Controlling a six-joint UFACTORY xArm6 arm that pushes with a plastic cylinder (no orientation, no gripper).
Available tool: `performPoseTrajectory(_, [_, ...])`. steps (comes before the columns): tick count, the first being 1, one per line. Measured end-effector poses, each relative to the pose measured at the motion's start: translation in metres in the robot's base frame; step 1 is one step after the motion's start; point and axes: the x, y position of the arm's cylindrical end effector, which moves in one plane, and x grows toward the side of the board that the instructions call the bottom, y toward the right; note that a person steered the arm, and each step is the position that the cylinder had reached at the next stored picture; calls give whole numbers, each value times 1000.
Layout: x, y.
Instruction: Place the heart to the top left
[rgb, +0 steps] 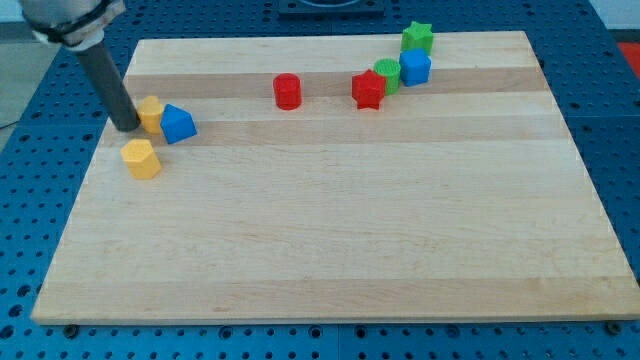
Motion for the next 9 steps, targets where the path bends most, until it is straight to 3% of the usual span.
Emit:
performPoseTrajectory(2, [18,12])
performPoseTrajectory(4, [-30,35])
performPoseTrajectory(6, [-4,64])
performPoseTrajectory(7, [-28,70])
performPoseTrajectory(8, [-48,26])
performPoseTrajectory(9, [-50,32])
